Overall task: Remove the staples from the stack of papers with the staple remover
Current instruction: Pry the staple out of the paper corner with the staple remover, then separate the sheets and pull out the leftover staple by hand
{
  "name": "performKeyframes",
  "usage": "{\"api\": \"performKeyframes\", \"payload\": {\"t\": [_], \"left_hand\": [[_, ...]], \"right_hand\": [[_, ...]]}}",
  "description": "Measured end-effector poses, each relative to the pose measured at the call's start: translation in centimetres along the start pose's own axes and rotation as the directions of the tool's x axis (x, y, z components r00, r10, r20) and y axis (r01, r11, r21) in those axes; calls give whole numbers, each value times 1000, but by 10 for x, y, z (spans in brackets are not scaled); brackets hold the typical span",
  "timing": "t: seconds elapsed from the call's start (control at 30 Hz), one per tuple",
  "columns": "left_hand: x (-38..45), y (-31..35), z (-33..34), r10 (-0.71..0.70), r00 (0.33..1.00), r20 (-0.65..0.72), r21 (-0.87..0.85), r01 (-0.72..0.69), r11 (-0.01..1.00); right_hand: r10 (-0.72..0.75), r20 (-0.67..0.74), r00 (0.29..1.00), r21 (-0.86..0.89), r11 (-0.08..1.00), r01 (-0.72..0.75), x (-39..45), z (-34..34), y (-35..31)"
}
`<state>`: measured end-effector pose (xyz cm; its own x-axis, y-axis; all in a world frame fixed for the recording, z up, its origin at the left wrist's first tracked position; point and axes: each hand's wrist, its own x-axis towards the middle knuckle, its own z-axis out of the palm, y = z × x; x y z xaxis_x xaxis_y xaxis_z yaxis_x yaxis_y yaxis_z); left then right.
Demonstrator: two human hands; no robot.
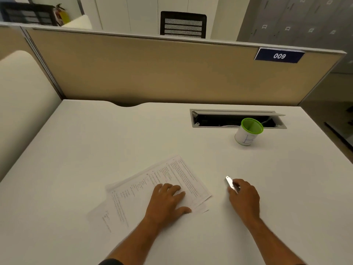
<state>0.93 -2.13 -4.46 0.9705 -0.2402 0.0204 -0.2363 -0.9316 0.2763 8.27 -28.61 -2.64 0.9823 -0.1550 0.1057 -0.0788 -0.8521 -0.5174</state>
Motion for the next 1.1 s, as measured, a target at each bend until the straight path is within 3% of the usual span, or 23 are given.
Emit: {"api": "performKeyframes", "payload": {"t": [0.23, 0.33, 0.43, 0.6, 0.77, 0.9, 1.1], "left_hand": [[-17, 7, 0, -52, 993, 104, 34, 48, 998], [-14, 8, -1, -43, 994, 96, 82, 35, 996], [-15, 10, -7, -52, 978, 200, 65, 40, 997], [-19, 13, -22, -8, 955, 296, 53, -8, 999], [-23, 11, -27, 1, 990, 141, -17, 1, 1000], [-19, 10, -34, -81, 996, 34, -38, 83, 996], [-11, 11, -53, -287, 958, 25, -206, 286, 936]], "right_hand": [[27, -93, 995, -31, 999, -30, -4, 1, -4], [-4, -152, 988, 21, 1000, 7, -12, -3, -11], [-73, -190, 979, 86, 992, 91, -21, -7, -17], [-104, -139, 985, 277, 951, 139, -39, -10, -25], [-47, -15, 999, 440, 897, 49, -54, -14, -36], [18, 30, 999, 465, 885, -30, -64, -10, -40], [-72, 148, 986, 570, 821, -26, -74, -10, -56]]}}
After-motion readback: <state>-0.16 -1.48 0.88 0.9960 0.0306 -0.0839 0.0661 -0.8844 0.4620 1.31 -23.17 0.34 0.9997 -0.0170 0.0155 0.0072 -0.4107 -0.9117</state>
